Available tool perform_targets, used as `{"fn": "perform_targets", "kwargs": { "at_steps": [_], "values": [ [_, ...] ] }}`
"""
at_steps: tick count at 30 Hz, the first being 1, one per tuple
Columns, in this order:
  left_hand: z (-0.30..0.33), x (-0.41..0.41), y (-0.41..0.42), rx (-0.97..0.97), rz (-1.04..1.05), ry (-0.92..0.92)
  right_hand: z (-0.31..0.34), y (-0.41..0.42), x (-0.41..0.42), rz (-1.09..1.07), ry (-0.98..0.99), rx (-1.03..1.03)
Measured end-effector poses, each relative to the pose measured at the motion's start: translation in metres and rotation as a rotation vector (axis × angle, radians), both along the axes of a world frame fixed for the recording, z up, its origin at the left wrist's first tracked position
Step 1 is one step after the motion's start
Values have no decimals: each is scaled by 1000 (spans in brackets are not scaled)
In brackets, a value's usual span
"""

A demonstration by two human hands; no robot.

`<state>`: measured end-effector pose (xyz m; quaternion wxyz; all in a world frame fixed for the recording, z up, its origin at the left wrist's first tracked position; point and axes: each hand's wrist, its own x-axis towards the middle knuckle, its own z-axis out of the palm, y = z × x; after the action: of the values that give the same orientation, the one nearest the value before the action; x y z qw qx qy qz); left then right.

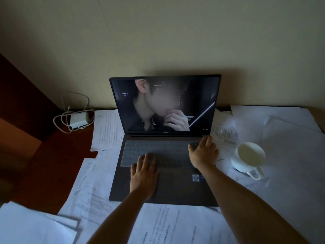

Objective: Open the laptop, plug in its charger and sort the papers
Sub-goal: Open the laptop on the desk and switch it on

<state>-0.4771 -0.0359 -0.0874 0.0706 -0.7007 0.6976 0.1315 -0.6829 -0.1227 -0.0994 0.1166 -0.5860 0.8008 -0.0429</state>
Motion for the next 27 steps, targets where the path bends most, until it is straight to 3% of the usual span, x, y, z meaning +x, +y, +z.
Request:
{"fn": "perform_targets", "kwargs": {
  "at_steps": [17, 27],
  "values": [
    [10, -6, 23, -24, -86, 72, 13, -2, 2, -62, -143, 119],
    [6, 5, 23, -49, -157, 141, 20, 32, 1, -368, -178, 121]
  ]
}}
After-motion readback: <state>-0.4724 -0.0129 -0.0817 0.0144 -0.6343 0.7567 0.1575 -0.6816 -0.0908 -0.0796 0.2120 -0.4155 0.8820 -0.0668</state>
